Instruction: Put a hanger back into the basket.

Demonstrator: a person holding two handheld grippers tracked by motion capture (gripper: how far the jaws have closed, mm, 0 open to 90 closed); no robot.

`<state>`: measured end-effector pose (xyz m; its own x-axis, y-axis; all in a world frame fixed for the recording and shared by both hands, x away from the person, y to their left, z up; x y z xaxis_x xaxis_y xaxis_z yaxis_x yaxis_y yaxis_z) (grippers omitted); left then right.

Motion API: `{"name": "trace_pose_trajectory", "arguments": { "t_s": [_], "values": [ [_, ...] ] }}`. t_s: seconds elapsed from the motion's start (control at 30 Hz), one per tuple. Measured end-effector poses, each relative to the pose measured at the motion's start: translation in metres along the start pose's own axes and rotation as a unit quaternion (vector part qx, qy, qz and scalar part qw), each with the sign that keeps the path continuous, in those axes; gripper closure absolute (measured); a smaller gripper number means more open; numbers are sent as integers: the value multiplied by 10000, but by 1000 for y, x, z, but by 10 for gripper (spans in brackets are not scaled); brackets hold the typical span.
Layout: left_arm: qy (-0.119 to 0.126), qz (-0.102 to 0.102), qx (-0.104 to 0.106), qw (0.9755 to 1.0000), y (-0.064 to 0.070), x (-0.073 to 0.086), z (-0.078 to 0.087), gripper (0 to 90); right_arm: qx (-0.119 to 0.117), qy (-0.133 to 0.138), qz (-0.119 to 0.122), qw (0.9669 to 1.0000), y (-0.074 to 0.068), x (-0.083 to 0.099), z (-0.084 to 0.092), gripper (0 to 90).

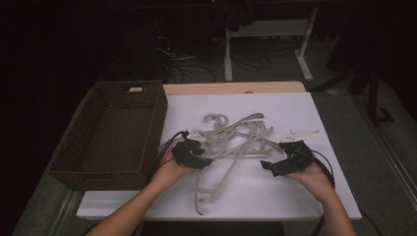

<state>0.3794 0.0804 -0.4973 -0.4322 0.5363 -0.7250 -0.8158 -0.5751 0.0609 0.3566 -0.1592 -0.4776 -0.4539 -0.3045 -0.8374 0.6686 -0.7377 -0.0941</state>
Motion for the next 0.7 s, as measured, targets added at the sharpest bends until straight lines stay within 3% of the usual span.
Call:
{"name": "trace_pose_trajectory", "arguments": {
  "t_s": [0.43,0.6,0.7],
  "values": [
    [221,242,-234,9992,-22,-5,5,569,29,-31,12,10000,1,2,0,5],
    [228,287,-378,9986,-32,-4,4,600,11,-46,29,10000,0,2,-1,5],
    [169,312,-354,9987,-35,-1,1,600,8,-39,27,10000,0,2,-1,5]
  ]
}}
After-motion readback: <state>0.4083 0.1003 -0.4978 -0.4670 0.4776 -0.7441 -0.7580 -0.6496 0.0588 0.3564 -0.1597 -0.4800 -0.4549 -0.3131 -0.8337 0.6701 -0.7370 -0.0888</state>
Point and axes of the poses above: each handheld gripper's, and its own axes: z roughly backward along the jaws, x roughly out of its underside, y roughly to its right, the point moved 9 cm from there along -z, roughly forward along the jaws, and after that the axes turned 8 degrees about y, right-handed, at the moved point
